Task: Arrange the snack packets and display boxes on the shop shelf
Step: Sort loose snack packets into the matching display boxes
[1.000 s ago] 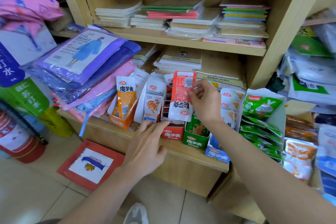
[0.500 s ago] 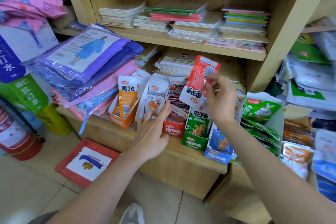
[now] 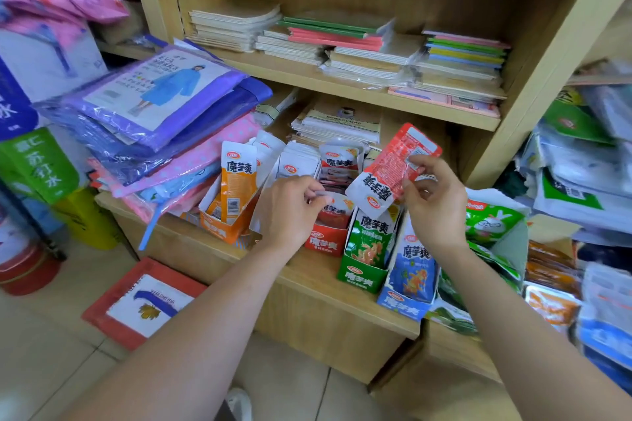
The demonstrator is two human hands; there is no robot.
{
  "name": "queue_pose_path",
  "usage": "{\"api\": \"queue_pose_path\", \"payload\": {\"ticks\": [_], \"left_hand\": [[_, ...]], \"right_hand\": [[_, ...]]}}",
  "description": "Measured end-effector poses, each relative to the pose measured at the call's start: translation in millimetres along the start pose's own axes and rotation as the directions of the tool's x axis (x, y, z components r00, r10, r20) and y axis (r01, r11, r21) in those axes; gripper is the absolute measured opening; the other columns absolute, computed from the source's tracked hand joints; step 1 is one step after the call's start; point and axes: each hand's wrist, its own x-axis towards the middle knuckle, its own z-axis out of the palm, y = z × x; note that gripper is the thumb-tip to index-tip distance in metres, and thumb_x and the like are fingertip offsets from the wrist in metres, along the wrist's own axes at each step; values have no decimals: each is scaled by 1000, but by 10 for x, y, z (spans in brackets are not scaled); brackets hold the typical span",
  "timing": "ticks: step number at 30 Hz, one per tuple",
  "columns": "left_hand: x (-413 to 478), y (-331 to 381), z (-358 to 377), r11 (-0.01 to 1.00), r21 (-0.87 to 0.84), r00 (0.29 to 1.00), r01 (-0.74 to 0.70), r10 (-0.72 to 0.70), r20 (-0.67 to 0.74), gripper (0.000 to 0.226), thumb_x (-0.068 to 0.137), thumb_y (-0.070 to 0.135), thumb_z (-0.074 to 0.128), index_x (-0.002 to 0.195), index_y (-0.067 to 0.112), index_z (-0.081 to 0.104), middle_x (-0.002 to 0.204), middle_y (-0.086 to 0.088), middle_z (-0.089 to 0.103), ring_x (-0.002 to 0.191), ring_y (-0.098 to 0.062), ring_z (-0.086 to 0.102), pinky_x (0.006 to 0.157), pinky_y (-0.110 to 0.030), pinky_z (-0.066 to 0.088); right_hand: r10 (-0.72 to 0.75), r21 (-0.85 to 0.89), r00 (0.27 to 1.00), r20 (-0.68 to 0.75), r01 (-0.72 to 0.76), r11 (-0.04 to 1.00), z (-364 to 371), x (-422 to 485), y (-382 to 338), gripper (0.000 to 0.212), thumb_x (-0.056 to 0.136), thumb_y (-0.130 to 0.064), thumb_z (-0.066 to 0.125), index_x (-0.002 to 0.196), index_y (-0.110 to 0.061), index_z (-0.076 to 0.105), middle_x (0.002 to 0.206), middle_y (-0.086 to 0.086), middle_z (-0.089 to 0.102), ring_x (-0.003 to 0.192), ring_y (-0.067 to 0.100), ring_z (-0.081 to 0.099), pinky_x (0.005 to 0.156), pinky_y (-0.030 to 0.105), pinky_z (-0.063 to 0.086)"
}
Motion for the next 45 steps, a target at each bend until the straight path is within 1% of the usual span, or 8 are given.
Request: {"api": "queue_pose_path", "payload": {"ticks": [18, 22, 23, 24, 29, 34, 38, 45], "left_hand": [[77, -89, -64, 963, -238, 984, 123, -88, 151, 17, 94, 12, 66, 102, 16, 80, 90, 7, 77, 80, -1, 68, 72, -22, 53], [43, -85, -246, 938, -304, 959, 165, -80, 272, 27, 99, 3, 55, 114, 11, 76, 87, 2, 75, 64, 7, 60, 56, -22, 47], [34, -81, -277, 927, -326, 949, 186, -84, 302, 30, 101, 0, 51, 118, 9, 74, 94, 5, 71, 64, 16, 26, 63, -28, 49], [31, -71, -302, 919, -339, 940, 202, -85, 329, 32, 101, -2, 49, 120, 8, 72, 100, 13, 65, 102, 9, 43, 69, -25, 52], [22, -55, -360, 922, -317, 926, 221, -97, 364, 34, 91, 1, 64, 113, 24, 75, 98, 13, 75, 87, 17, 60, 81, -15, 49], [-21, -60, -385, 946, -300, 953, 121, -27, 301, 19, 84, 24, 79, 103, 26, 77, 93, 17, 74, 89, 8, 63, 75, -8, 45], [-47, 27, -395, 947, -321, 972, 22, 54, 228, 30, 85, 21, 80, 114, 26, 74, 101, 16, 73, 95, 5, 65, 78, -4, 44], [-99, 33, -273, 965, 28, 940, -262, 248, 236, 14, 84, 21, 80, 91, 32, 80, 87, 17, 73, 75, 5, 53, 73, -24, 52]], "right_hand": [[-90, 139, 996, -5, 90, 986, 279, -191, -267, 27, 85, 7, 70, 94, -19, 67, 85, 3, 67, 78, 18, 67, 69, 38, 60], [-113, 172, 994, -12, 113, 979, 374, -226, -264, 23, 85, 6, 71, 94, -14, 69, 86, 0, 67, 80, 21, 67, 68, 41, 60], [-136, 163, 991, 1, 134, 978, 401, -247, -262, 23, 85, 7, 70, 94, -14, 69, 88, 0, 68, 81, 20, 67, 67, 40, 59], [-162, 145, 987, 19, 158, 977, 428, -269, -242, 23, 85, 7, 70, 94, -14, 69, 90, 0, 68, 81, 17, 67, 67, 39, 59], [-287, -47, 938, 195, 301, 952, 499, -350, 12, 25, 84, 10, 67, 96, -13, 69, 95, -10, 64, 82, 6, 63, 65, 34, 57], [-273, -103, 885, 377, 333, 937, 435, -286, 0, 25, 80, 10, 71, 88, -14, 73, 88, -5, 69, 80, 7, 65, 70, 27, 55], [-53, -42, 922, 385, 75, 996, 128, -117, -11, 37, 82, 15, 62, 72, -19, 71, 90, -1, 75, 87, 12, 71, 75, 36, 58], [-54, -497, 879, 474, 318, 807, -195, 28, 171, 32, 83, -20, 79, 114, -21, 72, 114, -3, 71, 114, 22, 53, 93, 47, 43]]}}
